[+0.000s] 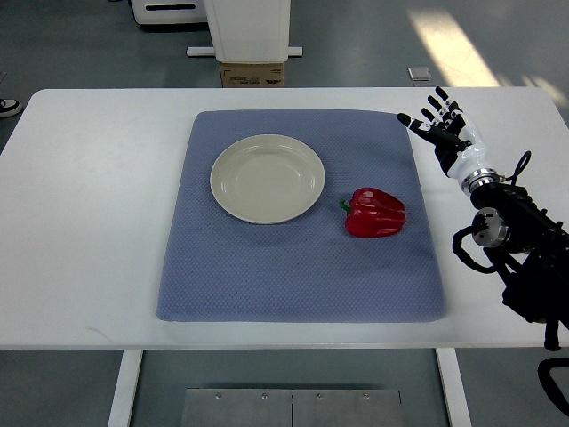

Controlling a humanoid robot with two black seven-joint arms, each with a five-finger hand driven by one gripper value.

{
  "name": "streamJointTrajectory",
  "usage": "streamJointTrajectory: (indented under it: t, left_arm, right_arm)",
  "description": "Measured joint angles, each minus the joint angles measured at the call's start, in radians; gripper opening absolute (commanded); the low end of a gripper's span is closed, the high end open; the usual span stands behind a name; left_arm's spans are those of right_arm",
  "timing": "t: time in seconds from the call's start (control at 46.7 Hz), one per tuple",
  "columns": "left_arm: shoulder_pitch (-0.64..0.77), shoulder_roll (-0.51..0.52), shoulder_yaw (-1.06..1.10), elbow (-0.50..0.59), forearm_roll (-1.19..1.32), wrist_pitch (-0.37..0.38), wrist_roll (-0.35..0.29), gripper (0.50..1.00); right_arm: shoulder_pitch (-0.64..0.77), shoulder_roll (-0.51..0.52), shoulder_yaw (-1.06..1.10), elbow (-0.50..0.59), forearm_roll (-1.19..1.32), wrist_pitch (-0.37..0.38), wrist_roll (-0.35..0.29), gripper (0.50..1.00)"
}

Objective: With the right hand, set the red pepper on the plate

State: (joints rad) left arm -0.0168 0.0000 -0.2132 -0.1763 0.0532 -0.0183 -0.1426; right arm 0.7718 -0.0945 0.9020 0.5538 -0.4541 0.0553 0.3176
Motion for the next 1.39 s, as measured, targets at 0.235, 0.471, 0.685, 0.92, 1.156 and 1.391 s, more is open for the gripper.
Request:
streamJointTrajectory:
  t: [0.235,0.471,0.685,0.92,1.156,1.391]
  left_arm:
    - [0.0,0.0,0.0,0.0,0.0,0.0,0.0,1.0]
    - [0.0,0.0,0.0,0.0,0.0,0.0,0.0,1.0]
    - [0.0,0.0,0.0,0.0,0.001,0.0,0.0,1.0]
    - [0.0,0.0,0.0,0.0,0.0,0.0,0.0,1.0]
    - [0.0,0.0,0.0,0.0,0.0,0.0,0.0,1.0]
    - [0.0,0.0,0.0,0.0,0.0,0.0,0.0,1.0]
  right_arm:
    - [-0.003,0.002,0.0,0.001,0.0,0.0,0.002,1.0]
    - [0.0,0.0,0.0,0.002,0.0,0.0,0.002,1.0]
    - [0.001,0.001,-0.013,0.002,0.0,0.0,-0.001,1.0]
    - [0.001,-0.004,-0.064,0.015,0.0,0.0,-0.001,1.0]
    - [0.007,-0.091,-0.192,0.141,-0.002,0.001,0.0,0.998]
    - [0.03,-0.188,-0.315,0.231,-0.005,0.0,-0.001,0.998]
